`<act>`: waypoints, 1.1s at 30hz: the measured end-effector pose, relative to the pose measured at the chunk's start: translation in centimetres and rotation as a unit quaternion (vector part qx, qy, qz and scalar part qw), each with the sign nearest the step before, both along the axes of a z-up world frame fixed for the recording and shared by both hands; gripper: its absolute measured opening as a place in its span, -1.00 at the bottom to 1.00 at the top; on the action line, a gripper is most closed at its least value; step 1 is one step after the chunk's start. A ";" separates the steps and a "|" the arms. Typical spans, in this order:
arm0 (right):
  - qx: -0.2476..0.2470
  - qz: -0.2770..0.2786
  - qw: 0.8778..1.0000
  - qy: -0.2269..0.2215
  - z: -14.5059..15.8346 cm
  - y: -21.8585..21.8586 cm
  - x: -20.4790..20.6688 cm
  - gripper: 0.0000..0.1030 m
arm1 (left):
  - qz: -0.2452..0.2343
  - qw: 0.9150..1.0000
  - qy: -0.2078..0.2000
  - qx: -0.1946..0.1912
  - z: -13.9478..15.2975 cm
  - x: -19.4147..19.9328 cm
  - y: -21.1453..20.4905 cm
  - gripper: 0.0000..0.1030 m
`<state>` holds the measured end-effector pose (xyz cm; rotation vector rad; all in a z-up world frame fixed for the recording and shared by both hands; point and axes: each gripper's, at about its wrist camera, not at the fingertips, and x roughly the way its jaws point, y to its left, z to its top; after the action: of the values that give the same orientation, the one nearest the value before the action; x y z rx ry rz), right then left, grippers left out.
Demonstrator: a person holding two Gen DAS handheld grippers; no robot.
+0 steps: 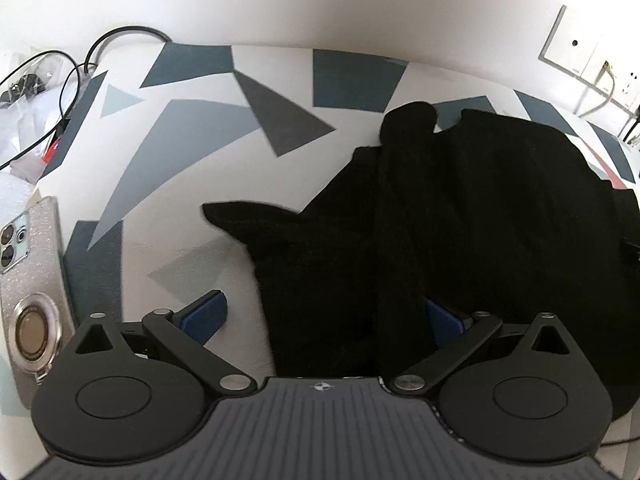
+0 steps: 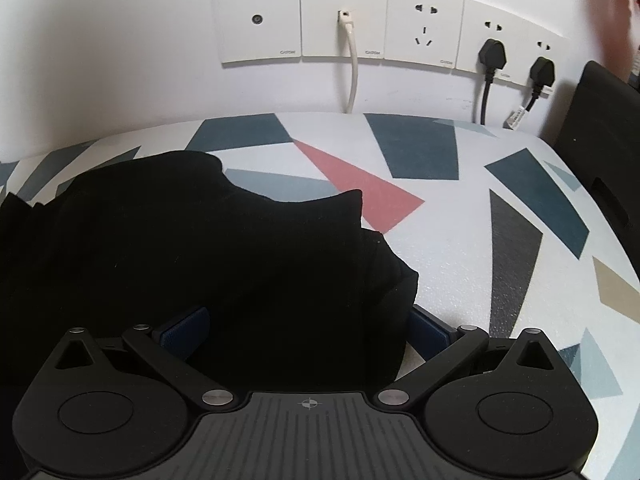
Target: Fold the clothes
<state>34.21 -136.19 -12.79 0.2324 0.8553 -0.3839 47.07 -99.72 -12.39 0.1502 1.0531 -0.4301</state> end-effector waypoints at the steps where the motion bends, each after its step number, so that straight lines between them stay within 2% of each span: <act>1: 0.000 -0.002 1.000 0.000 0.0 0.0 0.0 0.99 | -0.008 1.000 0.001 -0.004 0.1 0.1 -0.6 0.97; 4: 0.001 -0.004 1.000 0.002 0.0 0.0 0.1 0.99 | -0.040 0.999 0.011 -0.020 0.3 0.1 -2.7 0.96; 7: 0.002 -0.003 1.000 0.005 0.1 0.0 0.2 0.99 | -0.069 0.998 0.007 -0.009 0.3 -0.4 -4.5 1.00; 19: -0.001 0.011 1.000 -0.001 0.1 -0.2 0.0 0.99 | -0.037 0.999 0.013 -0.005 0.3 -0.1 -4.8 1.00; 33: 0.009 0.020 1.000 0.007 0.3 -0.7 0.4 0.99 | -0.028 1.000 0.013 -0.003 0.3 0.0 -5.0 1.00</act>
<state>34.60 -136.86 -12.51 0.2279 0.8762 -0.3404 47.03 -104.67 -12.06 0.1692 1.0749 -0.4875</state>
